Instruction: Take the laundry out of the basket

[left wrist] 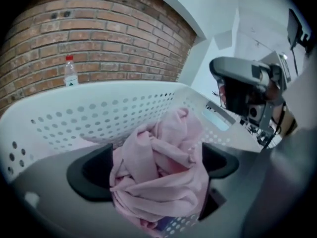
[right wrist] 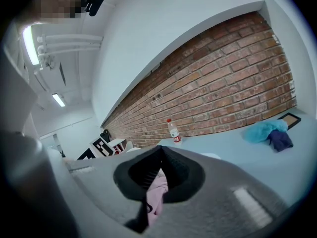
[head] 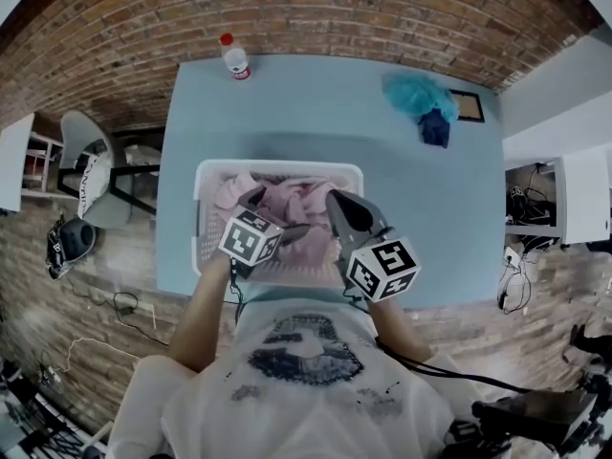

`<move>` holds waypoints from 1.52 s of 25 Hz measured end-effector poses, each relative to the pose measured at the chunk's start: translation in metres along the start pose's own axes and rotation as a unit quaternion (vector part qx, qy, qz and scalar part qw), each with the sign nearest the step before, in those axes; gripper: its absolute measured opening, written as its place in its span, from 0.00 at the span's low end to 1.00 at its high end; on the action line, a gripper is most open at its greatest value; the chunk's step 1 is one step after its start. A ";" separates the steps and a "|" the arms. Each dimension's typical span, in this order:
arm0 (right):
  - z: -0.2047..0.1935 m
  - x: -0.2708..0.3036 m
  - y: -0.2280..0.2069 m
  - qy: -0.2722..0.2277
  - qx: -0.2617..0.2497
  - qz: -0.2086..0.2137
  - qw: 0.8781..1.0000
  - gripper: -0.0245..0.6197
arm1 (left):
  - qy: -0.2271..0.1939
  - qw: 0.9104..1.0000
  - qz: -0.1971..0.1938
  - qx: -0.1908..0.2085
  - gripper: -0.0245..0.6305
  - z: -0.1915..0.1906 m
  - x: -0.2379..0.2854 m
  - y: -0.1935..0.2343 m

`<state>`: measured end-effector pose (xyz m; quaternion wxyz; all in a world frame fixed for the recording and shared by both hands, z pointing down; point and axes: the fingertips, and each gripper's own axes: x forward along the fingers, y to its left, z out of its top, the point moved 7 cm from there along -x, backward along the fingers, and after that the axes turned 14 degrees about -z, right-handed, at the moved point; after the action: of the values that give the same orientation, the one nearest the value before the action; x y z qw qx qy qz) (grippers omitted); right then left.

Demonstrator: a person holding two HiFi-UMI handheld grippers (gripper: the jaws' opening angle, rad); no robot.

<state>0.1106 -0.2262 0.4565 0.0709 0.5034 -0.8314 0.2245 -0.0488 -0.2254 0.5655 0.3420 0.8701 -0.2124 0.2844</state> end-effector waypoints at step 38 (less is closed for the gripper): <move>0.005 -0.001 -0.025 -0.001 0.026 -0.031 0.999 0.03 | 0.084 0.994 0.051 0.040 0.67 -0.013 0.077 0.033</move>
<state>0.1337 -0.2374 0.4590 0.0641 0.5307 -0.8094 0.2431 -0.0143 -0.2518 0.6383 0.3089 0.8443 -0.2154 0.3813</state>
